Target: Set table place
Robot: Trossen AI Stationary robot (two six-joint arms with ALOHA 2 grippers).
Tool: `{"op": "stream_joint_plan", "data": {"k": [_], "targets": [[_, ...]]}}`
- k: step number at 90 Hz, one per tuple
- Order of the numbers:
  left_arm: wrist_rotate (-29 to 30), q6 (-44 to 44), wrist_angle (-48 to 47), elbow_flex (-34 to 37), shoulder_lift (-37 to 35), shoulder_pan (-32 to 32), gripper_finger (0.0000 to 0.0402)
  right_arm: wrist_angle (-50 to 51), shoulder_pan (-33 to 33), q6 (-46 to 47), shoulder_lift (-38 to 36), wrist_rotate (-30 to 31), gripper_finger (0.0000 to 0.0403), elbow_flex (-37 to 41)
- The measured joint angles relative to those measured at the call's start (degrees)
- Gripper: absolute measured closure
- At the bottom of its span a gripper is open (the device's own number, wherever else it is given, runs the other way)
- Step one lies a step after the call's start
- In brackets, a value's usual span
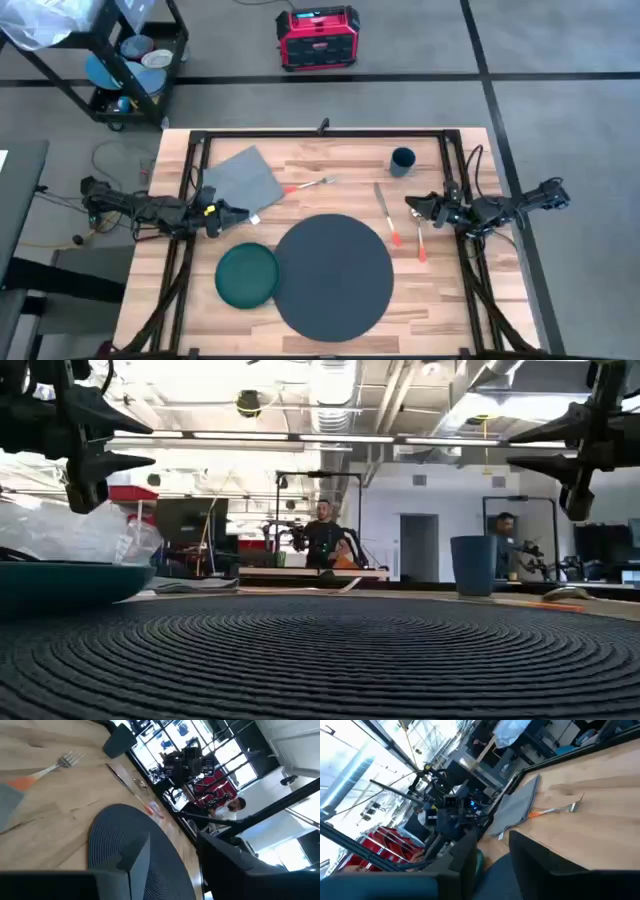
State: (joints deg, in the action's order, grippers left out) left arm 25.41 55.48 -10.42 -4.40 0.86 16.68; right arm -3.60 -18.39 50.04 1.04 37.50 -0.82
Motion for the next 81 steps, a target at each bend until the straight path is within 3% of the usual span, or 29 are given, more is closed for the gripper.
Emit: {"op": "stream_joint_plan", "data": {"k": [53,67,81], "targets": [[-0.52,0.68,1.87,-0.95,0.01,0.03,0.0254,0.50,0.02,0.62,0.02,-1.61,0.0300,-1.27],[-0.89,-7.23,3.84,-9.28,1.37,0.06,0.0254,1.64,0.02,-2.04,0.64,-4.57,0.0300,-6.96],[-0.39,-18.08,2.41,-21.85,11.05,-0.03,0.0254,12.18,0.02,-4.67,6.82,-4.96,0.0300,-19.28]]}}
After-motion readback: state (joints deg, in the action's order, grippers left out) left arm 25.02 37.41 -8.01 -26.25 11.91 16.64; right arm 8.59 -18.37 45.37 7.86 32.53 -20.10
